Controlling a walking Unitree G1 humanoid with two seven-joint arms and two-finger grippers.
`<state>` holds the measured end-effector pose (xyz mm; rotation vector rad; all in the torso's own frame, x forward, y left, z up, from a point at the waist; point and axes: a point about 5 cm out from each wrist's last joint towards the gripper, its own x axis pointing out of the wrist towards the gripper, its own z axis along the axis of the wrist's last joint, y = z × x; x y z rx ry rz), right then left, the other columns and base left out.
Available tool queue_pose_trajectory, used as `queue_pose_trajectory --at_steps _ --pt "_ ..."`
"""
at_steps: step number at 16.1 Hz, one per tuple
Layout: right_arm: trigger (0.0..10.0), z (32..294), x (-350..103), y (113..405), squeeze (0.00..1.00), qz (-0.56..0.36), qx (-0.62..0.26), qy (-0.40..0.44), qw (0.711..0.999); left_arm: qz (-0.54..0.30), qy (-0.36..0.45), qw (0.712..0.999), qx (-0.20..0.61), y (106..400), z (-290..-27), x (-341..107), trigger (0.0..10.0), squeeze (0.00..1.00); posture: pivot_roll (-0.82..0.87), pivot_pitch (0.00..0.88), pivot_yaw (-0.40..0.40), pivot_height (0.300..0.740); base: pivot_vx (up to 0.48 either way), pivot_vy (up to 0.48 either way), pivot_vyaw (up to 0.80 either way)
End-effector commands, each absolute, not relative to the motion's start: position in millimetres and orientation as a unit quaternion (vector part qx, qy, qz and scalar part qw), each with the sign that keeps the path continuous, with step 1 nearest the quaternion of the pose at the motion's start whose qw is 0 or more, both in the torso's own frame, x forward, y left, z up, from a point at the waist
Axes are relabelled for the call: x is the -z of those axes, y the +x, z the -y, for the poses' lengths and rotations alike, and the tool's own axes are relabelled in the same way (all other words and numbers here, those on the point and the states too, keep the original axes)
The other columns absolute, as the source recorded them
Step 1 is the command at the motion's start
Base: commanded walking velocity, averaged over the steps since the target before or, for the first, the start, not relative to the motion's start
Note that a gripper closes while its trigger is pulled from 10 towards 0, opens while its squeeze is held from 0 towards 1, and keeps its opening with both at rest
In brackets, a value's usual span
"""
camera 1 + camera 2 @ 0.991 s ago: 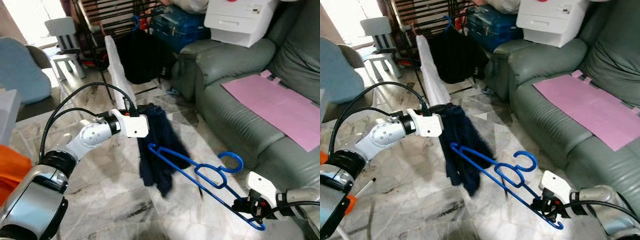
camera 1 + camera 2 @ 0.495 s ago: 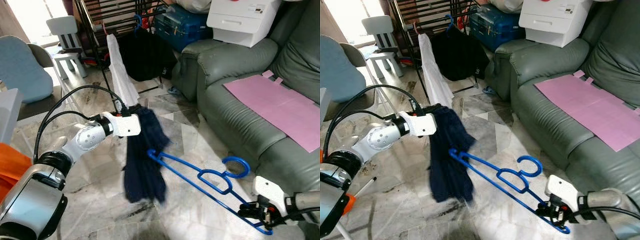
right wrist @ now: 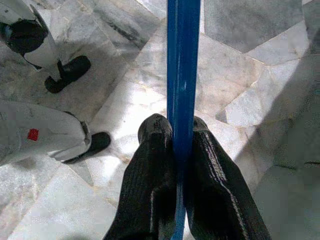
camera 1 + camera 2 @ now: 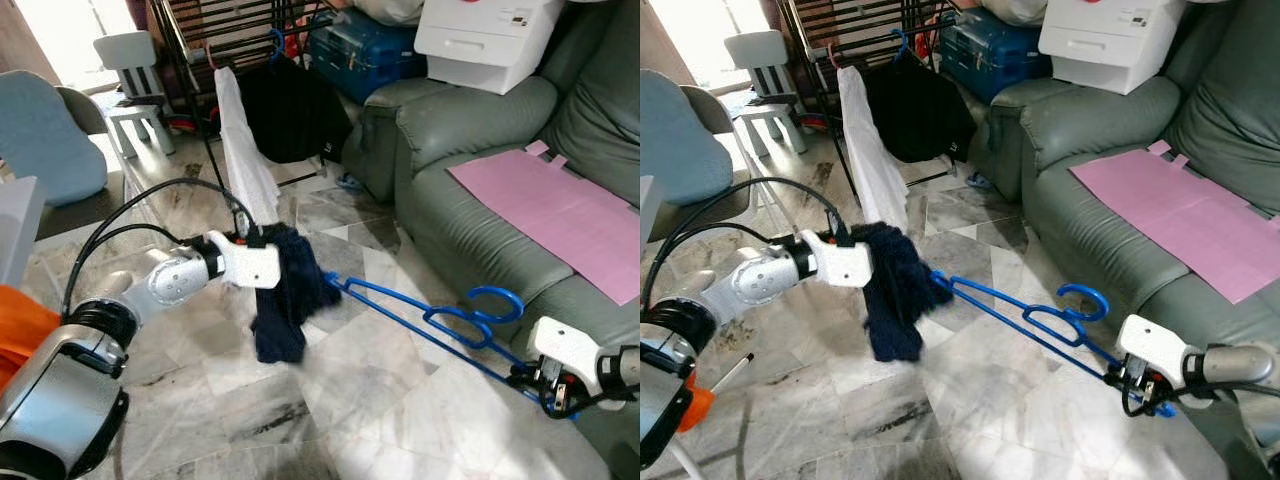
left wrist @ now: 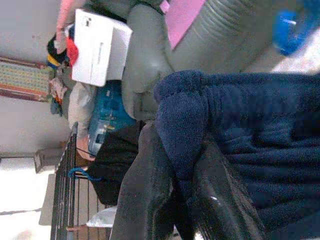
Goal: Hang hanger
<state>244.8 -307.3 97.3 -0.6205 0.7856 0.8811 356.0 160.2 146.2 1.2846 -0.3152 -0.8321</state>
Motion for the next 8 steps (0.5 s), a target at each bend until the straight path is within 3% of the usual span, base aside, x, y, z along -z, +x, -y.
queue_pose_trajectory --at_steps 1,8 --pt "10.0 307 -102 249 0.00 -0.356 -0.414 -0.299 0.783 0.149 0.583 0.705 0.374 355 -165 -150 10.0 0.00 -0.22 0.000 0.105 0.740 0.000 0.000 0.00" --pt "10.0 298 -93 252 0.00 -0.358 -0.435 -0.297 0.771 0.194 0.567 0.701 0.387 353 -152 -159 10.0 0.00 -0.22 0.000 0.101 0.740 0.000 0.000 0.00"
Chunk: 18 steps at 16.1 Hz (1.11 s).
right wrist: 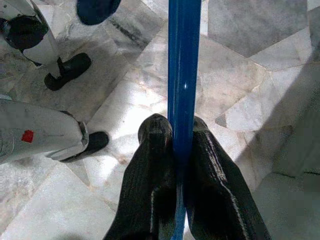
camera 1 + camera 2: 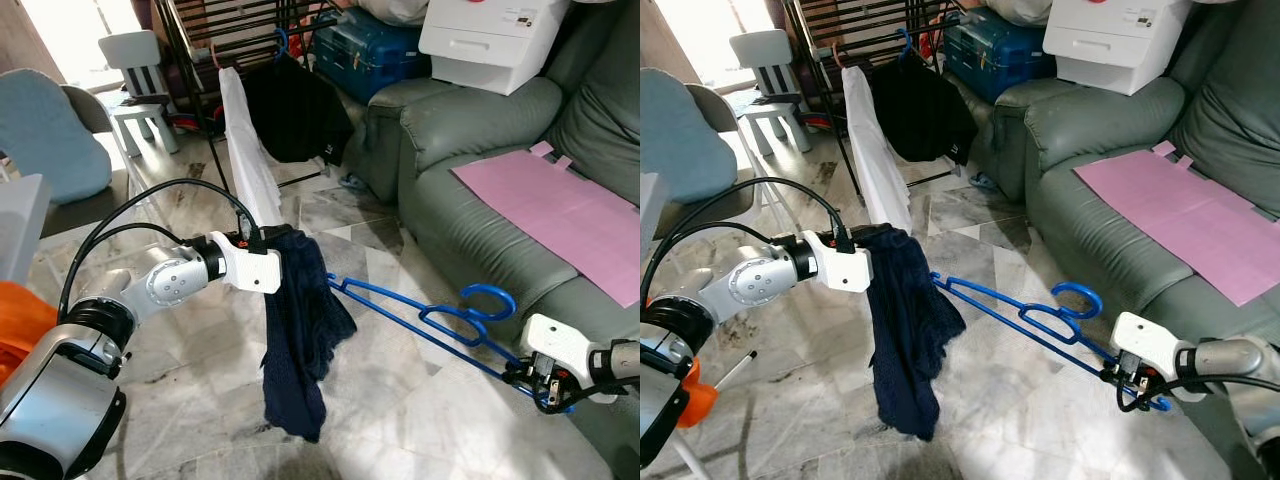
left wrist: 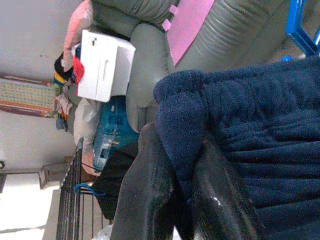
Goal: Hang hanger
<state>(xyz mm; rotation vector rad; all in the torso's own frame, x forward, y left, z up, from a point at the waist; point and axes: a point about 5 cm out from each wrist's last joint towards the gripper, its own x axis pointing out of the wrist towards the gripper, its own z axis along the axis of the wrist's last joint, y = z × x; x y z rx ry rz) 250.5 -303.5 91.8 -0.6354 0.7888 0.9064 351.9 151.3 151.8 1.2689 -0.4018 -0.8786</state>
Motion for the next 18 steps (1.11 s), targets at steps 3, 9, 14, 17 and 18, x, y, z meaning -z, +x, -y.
queue_pose_trajectory --at_steps 3,9,14,17,18 --pt "10.0 300 -93 251 0.00 -0.361 -0.440 -0.295 0.767 0.197 0.564 0.703 0.387 353 -151 -159 10.0 0.00 -0.22 0.000 0.102 0.740 0.000 0.000 0.00" --pt "10.0 301 -92 255 0.00 -0.363 -0.434 -0.298 0.769 0.221 0.546 0.700 0.405 348 -143 -162 10.0 0.00 -0.22 0.000 0.099 0.740 0.000 0.000 0.00" --pt "10.0 287 -75 266 0.00 -0.357 -0.424 -0.248 0.794 0.286 0.499 0.685 0.447 329 -122 -164 10.0 0.00 -0.20 0.000 0.084 0.740 0.000 0.000 0.00" --pt "10.0 277 -61 272 0.00 -0.363 -0.402 -0.218 0.811 0.303 0.479 0.685 0.457 320 -112 -160 10.0 0.00 -0.20 0.000 0.073 0.740 0.000 0.000 0.00" --pt "10.0 273 -55 277 0.00 -0.369 -0.371 -0.202 0.828 0.307 0.469 0.690 0.458 316 -109 -158 10.0 0.00 -0.20 0.000 0.070 0.740 0.000 0.000 0.00"
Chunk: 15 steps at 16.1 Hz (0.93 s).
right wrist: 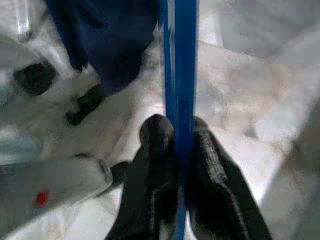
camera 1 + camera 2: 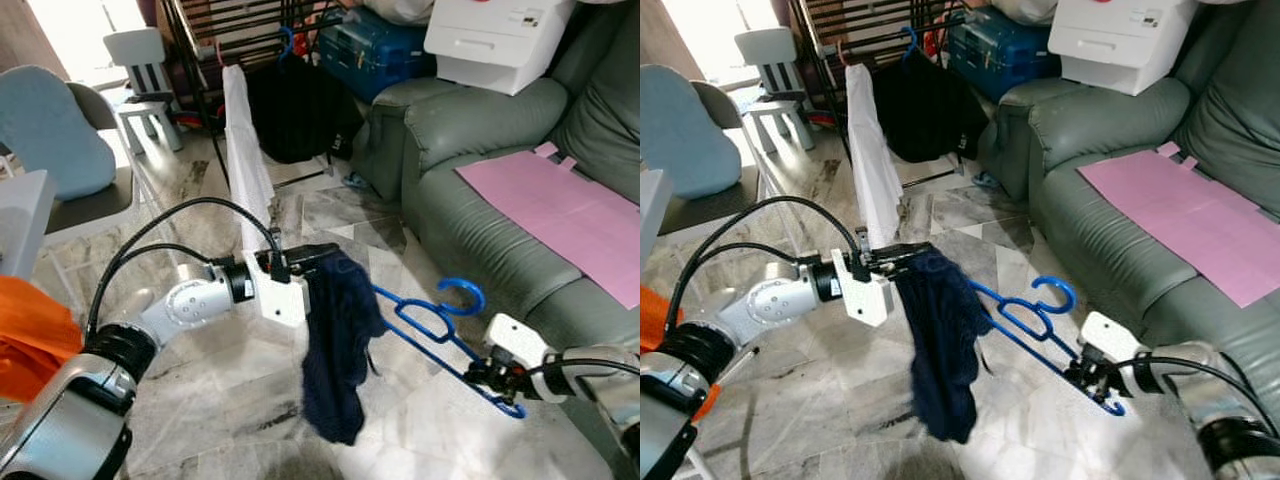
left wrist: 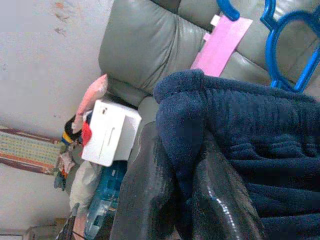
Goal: Hang hanger
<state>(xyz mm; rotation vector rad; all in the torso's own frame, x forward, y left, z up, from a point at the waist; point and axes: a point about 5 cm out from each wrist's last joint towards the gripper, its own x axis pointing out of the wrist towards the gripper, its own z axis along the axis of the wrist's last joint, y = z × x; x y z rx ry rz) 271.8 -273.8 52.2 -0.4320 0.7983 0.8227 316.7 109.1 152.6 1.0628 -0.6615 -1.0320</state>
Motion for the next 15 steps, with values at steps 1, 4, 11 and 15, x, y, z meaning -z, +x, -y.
queue_pose_trajectory --at_steps 1,4,11,15 --pt "10.0 272 -52 281 0.00 -0.370 -0.344 -0.182 0.844 0.309 0.461 0.696 0.456 313 -107 -156 10.0 0.00 -0.19 0.000 0.065 0.740 0.000 0.000 0.00" --pt "10.0 268 -48 297 0.00 -0.352 -0.225 -0.068 0.906 0.300 0.420 0.730 0.448 303 -100 -149 10.0 0.00 -0.19 0.000 0.059 0.740 0.000 0.000 0.00" --pt "10.0 192 -112 355 0.00 -0.191 -0.216 0.216 0.933 0.216 0.365 0.787 0.448 288 -76 -108 10.0 0.00 -0.19 0.000 0.060 0.740 0.000 0.000 0.00" --pt "10.0 137 -134 342 0.00 -0.191 -0.324 0.228 0.898 0.222 0.398 0.782 0.424 298 -65 -111 10.0 0.00 -0.19 0.000 0.060 0.740 0.000 0.000 0.00"
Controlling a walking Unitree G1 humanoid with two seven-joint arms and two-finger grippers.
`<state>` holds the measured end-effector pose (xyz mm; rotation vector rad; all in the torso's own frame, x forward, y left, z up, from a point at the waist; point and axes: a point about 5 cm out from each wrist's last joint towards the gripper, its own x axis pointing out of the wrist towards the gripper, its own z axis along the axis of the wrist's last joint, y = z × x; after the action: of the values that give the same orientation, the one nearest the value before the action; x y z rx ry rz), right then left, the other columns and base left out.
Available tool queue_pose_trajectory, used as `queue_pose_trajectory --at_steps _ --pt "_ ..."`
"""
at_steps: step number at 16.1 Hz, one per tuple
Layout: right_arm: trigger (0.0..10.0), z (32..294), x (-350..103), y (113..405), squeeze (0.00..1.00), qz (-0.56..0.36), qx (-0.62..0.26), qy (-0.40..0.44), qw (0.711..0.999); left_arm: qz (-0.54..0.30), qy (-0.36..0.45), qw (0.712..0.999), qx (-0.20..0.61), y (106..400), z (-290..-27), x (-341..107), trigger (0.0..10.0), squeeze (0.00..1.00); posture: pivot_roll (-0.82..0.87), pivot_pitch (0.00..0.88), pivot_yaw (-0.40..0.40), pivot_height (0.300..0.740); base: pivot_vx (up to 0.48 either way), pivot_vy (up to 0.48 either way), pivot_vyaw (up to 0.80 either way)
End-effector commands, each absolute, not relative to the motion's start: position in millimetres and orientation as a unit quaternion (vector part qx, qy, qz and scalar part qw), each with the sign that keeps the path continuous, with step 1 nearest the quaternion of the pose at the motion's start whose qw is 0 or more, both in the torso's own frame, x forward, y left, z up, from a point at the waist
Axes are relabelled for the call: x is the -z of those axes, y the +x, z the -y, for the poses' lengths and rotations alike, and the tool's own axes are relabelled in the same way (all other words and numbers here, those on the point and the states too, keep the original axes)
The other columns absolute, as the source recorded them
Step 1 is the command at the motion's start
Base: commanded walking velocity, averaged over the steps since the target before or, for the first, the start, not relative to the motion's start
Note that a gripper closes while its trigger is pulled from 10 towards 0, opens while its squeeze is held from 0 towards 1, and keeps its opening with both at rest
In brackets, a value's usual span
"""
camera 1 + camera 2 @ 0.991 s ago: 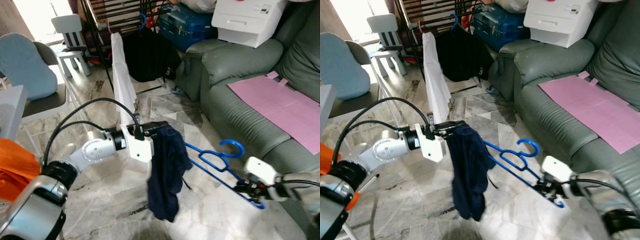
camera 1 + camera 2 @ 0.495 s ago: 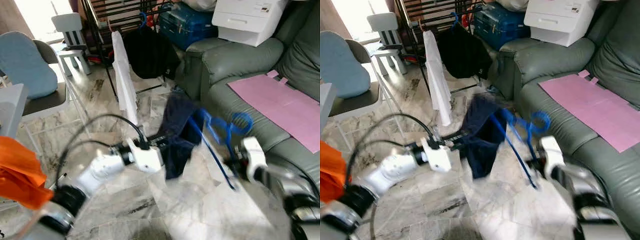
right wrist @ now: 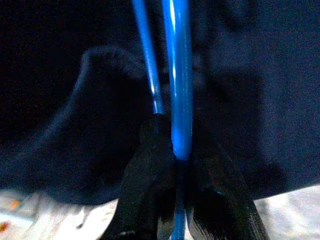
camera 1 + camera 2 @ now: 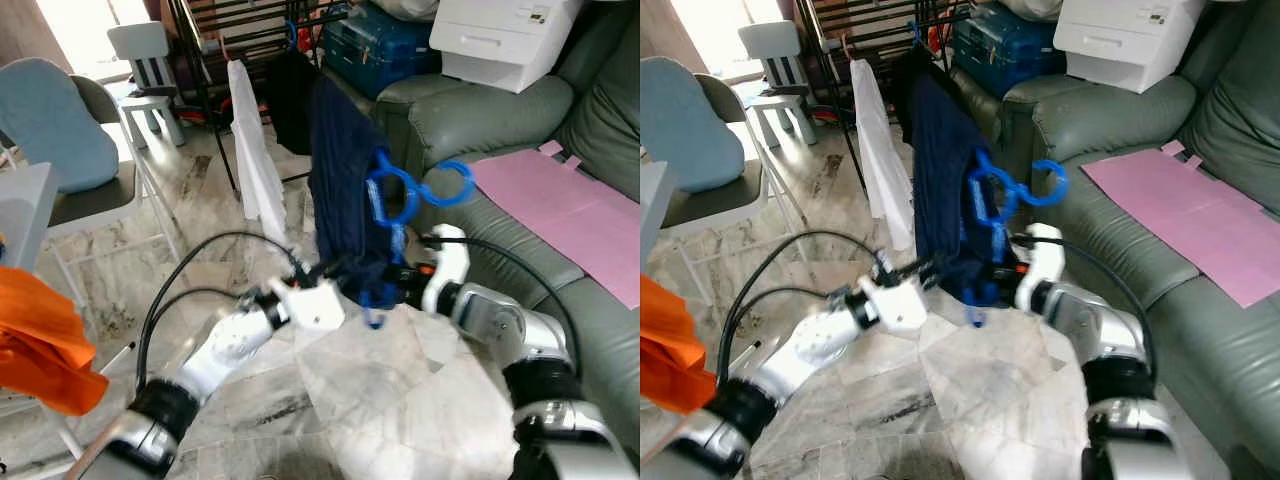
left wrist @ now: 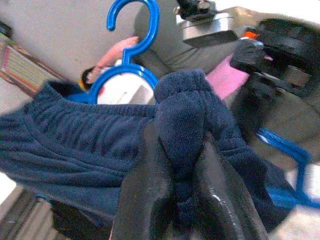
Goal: Hang hanger
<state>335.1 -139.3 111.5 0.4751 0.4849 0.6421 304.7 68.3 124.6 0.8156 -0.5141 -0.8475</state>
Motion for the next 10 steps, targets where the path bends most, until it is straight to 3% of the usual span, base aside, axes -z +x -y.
queue_pose_trajectory --at_steps 1,2,4,6,7,10 --pt "10.0 134 -136 340 0.00 -0.198 -0.320 0.252 0.891 0.222 0.403 0.778 0.428 298 -63 -111 10.0 0.00 -0.19 0.000 0.061 0.740 0.000 0.000 0.00" --pt "10.0 131 -140 337 0.00 -0.203 -0.330 0.272 0.881 0.224 0.414 0.768 0.434 296 -62 -108 10.0 0.00 -0.19 0.000 0.064 0.740 0.000 0.000 0.00" --pt "10.0 122 -137 325 0.00 -0.218 -0.369 0.215 0.877 0.226 0.431 0.760 0.432 296 -61 -105 10.0 0.00 -0.19 0.000 0.067 0.740 0.000 0.000 0.00" --pt "10.0 125 -116 309 0.00 -0.260 -0.375 0.109 0.883 0.247 0.458 0.750 0.409 300 -61 -108 10.0 0.00 -0.19 0.000 0.068 0.740 0.000 0.000 0.00" --pt "10.0 139 -90 298 0.00 -0.299 -0.359 0.009 0.884 0.260 0.459 0.741 0.416 299 -61 -111 10.0 0.00 -0.19 0.000 0.066 0.740 0.000 0.000 0.00" --pt "10.0 146 -97 312 0.00 -0.267 -0.302 0.076 0.912 0.249 0.425 0.735 0.467 284 -57 -102 10.0 0.00 -0.19 0.000 0.069 0.740 0.000 0.000 0.00"
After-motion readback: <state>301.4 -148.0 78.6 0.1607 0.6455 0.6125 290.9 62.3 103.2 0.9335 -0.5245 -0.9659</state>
